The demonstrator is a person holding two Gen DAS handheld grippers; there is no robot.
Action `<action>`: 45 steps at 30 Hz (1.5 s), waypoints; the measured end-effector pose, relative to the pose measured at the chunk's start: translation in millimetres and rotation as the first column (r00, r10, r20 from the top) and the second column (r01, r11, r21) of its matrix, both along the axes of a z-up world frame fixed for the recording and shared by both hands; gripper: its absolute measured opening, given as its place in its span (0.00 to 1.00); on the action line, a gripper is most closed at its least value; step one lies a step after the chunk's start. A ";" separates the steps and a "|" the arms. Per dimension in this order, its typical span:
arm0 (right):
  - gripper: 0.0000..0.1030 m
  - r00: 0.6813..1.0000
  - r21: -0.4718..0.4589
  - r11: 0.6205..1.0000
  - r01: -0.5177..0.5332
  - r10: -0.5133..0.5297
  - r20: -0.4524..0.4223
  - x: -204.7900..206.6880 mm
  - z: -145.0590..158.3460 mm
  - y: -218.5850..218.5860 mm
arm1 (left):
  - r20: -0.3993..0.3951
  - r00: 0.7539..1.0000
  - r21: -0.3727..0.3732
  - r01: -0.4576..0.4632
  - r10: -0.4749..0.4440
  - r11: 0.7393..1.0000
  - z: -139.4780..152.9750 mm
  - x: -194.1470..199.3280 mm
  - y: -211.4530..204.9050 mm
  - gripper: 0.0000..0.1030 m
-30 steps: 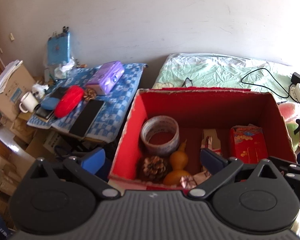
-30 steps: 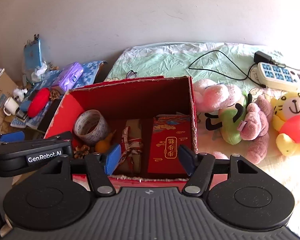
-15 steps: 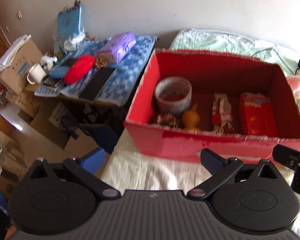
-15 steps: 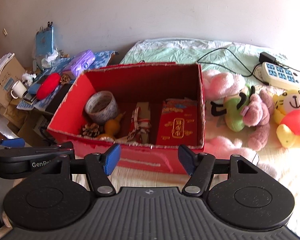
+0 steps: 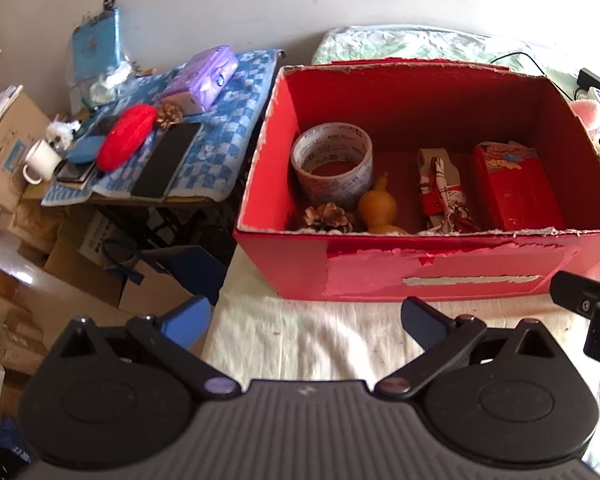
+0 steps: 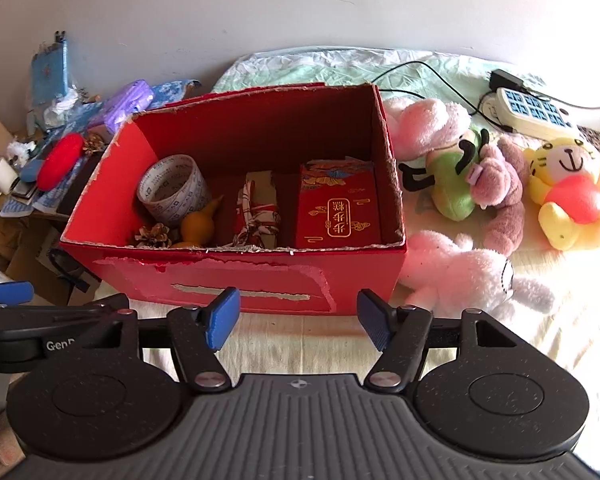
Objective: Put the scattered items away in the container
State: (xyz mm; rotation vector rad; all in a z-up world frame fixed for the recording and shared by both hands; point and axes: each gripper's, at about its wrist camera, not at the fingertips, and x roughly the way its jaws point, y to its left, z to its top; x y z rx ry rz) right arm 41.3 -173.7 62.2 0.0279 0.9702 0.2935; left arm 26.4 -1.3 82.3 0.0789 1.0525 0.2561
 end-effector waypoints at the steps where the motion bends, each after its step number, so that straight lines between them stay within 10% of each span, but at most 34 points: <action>1: 0.67 1.000 0.002 1.000 0.009 -0.009 -0.004 0.2 -1.1 1.5 | 0.002 1.000 -0.008 0.008 -0.008 1.000 0.1 2.3 2.5 0.98; 12: 0.69 0.995 0.009 0.995 0.099 -0.100 0.027 0.1 5.8 9.3 | 0.070 0.994 -0.004 0.086 -0.086 0.996 12.4 22.9 10.8 0.98; 20: 0.71 0.991 -0.024 0.992 0.126 -0.127 -0.039 -7.4 -15.2 7.7 | -0.044 0.986 -0.064 0.156 -0.159 0.986 -25.0 10.8 8.3 0.98; 45: 0.72 0.992 -0.090 0.990 0.105 -0.111 -0.062 -25.6 -26.1 21.7 | -0.036 0.993 -0.065 0.111 -0.113 0.992 -37.0 -8.0 16.7 0.98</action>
